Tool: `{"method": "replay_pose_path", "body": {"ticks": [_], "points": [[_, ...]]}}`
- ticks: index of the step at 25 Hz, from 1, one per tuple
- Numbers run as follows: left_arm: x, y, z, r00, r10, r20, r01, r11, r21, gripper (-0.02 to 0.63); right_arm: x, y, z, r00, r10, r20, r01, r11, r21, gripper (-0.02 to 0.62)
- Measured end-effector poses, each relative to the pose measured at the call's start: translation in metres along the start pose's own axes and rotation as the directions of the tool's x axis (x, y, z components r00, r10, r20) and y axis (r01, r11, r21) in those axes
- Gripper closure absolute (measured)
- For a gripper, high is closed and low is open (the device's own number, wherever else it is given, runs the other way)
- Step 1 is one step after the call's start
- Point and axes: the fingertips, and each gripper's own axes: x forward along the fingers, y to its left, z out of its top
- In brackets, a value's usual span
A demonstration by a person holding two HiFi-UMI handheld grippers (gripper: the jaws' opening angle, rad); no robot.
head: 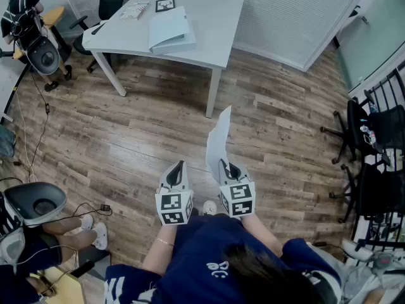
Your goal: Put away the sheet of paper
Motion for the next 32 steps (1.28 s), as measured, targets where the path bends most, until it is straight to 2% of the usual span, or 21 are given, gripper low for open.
{"method": "replay_pose_path", "body": {"ticks": [6, 10, 15, 19, 26, 29, 32], "points": [[0.003, 0.022, 0.005, 1.0, 0.005, 0.006, -0.005, 1.0, -0.02, 0.603, 0.01, 0.009, 0.01, 1.0, -0.012, 0.017, 0.011, 0.998, 0.063, 0.588], [0.01, 0.045, 0.012, 1.0, -0.004, 0.022, 0.005, 0.999, -0.048, 0.603, 0.022, 0.02, 0.022, 0.999, -0.027, 0.034, 0.026, 0.999, 0.027, 0.588], [0.018, 0.066, 0.018, 0.999, -0.039, 0.035, 0.041, 0.998, -0.051, 0.603, 0.036, 0.03, 0.027, 0.997, -0.06, 0.046, 0.058, 0.997, 0.052, 0.588], [0.025, 0.083, 0.023, 0.999, -0.033, 0.035, 0.035, 0.998, -0.05, 0.603, 0.047, 0.031, 0.037, 0.995, -0.074, 0.061, 0.071, 0.996, 0.053, 0.588], [0.058, 0.097, 0.027, 1.0, -0.016, -0.007, 0.015, 1.0, -0.019, 0.603, 0.082, 0.008, 0.055, 0.995, -0.077, 0.065, 0.074, 0.996, 0.049, 0.588], [0.083, 0.101, 0.034, 1.0, -0.002, -0.017, 0.002, 1.0, -0.01, 0.603, 0.105, -0.008, 0.069, 0.997, -0.052, 0.064, 0.047, 0.996, 0.074, 0.588], [0.113, 0.097, 0.048, 1.0, -0.007, -0.015, 0.007, 1.0, 0.004, 0.603, 0.128, -0.025, 0.086, 0.997, -0.023, 0.07, 0.019, 0.999, 0.051, 0.588]]}}
